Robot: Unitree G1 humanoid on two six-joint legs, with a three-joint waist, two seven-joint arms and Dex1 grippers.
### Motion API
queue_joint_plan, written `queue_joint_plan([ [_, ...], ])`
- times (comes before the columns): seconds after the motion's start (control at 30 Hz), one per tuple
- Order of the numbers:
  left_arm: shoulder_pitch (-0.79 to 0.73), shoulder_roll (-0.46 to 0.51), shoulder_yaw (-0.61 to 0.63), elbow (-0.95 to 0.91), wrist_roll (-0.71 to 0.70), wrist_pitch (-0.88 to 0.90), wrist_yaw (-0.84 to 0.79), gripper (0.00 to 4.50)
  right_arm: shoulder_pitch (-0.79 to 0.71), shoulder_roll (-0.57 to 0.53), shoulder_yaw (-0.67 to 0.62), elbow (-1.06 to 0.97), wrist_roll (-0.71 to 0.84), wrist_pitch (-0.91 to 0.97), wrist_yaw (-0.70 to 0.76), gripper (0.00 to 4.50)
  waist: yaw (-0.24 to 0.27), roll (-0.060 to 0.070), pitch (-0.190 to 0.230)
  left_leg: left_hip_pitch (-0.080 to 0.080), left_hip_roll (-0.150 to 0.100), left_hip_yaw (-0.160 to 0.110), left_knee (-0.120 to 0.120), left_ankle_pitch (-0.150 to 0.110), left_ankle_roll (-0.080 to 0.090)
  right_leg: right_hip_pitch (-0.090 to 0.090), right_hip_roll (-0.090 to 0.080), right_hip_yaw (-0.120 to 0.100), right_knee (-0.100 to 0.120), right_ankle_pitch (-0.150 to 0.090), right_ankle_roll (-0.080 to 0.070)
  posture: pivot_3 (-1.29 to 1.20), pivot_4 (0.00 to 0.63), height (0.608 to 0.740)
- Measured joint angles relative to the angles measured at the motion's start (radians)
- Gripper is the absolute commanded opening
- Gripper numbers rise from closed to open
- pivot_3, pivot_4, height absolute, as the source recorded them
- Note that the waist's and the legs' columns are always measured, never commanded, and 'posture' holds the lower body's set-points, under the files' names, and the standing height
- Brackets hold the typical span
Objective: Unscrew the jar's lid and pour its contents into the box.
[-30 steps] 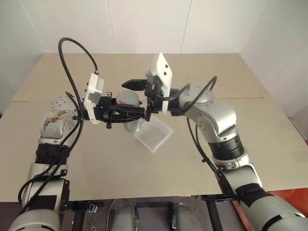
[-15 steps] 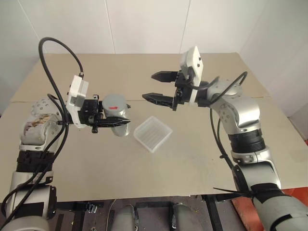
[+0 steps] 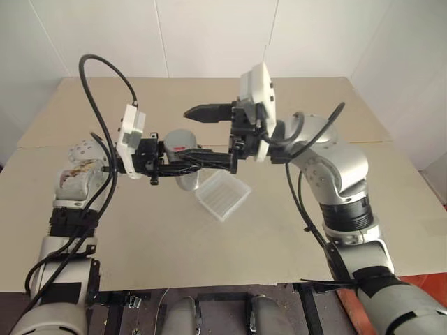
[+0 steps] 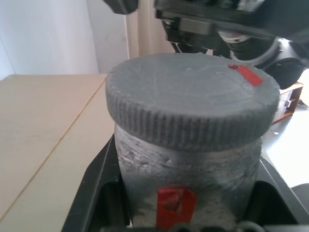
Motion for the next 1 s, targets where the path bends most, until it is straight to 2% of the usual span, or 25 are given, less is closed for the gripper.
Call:
queue_joint_plan([
  [0.17, -0.012, -0.018, -0.016, 0.018, 0.011, -0.01, -0.017, 2.02, -0.039, 0.049, 0.048, 0.039, -0.065, 0.0, -0.062, 4.49, -0.001, 0.0, 0.0, 0.0, 0.0, 0.0, 0.0, 0.0, 0.0, 0.0, 0.0, 0.0, 0.0, 0.0, 0.0, 0.0, 0.15, 0.74],
  [0.6, -0.006, 0.001, -0.012, 0.01, 0.012, -0.017, -0.018, 2.02, -0.062, 0.091, 0.064, 0.163, -0.118, -0.025, -0.058, 4.49, -0.002, 0.0, 0.0, 0.0, 0.0, 0.0, 0.0, 0.0, 0.0, 0.0, 0.0, 0.0, 0.0, 0.0, 0.0, 0.0, 0.15, 0.74],
  [1.0, 0.042, 0.061, 0.032, -0.005, 0.007, 0.003, -0.003, 2.02, -0.047, -0.016, 0.051, 0.157, -0.103, -0.066, 0.017, 4.49, -0.001, 0.0, 0.0, 0.0, 0.0, 0.0, 0.0, 0.0, 0.0, 0.0, 0.0, 0.0, 0.0, 0.0, 0.0, 0.0, 0.15, 0.74],
])
